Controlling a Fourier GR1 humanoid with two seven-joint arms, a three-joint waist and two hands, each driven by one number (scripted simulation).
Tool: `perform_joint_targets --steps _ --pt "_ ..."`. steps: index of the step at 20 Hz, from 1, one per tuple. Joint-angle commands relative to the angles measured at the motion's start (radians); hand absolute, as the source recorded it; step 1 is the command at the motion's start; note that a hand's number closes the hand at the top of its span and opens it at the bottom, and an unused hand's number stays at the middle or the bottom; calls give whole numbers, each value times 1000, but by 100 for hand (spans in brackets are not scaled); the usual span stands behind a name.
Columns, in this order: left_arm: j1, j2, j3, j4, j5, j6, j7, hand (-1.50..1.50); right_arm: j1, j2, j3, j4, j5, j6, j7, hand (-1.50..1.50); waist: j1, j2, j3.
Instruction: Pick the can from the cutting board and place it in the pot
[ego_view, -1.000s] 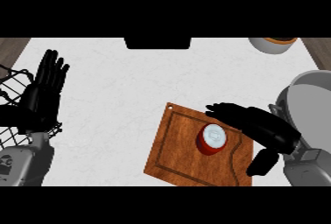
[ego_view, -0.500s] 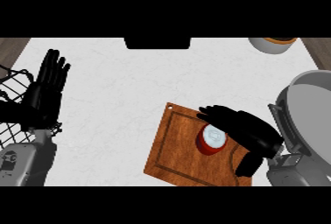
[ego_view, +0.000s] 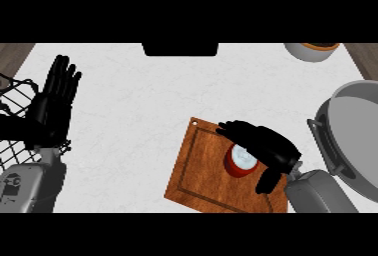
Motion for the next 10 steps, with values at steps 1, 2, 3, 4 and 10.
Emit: perform_joint_targets --steps 1,2,3,4,10 --pt "20 -40 -30 -37 -40 21 14 0 -46 88 5 42 32 13 33 -150 0 0 0" --pt "-25 -33 -9 0 -23 16 20 0 -89 113 21 155 63 -35 3 -150 3 2 0" --pt "-65 -20 18 84 -23 -9 -29 0 -55 124 22 100 54 -20 17 -150 -2 1 0" --pt "-4 -27 13 41 -16 -14 -31 0 27 104 53 77 70 -58 -22 -150 -2 1 0" --pt "14 -3 31 -10 -3 -37 -1 0 16 106 122 84 140 -153 -156 150 1 0 0"
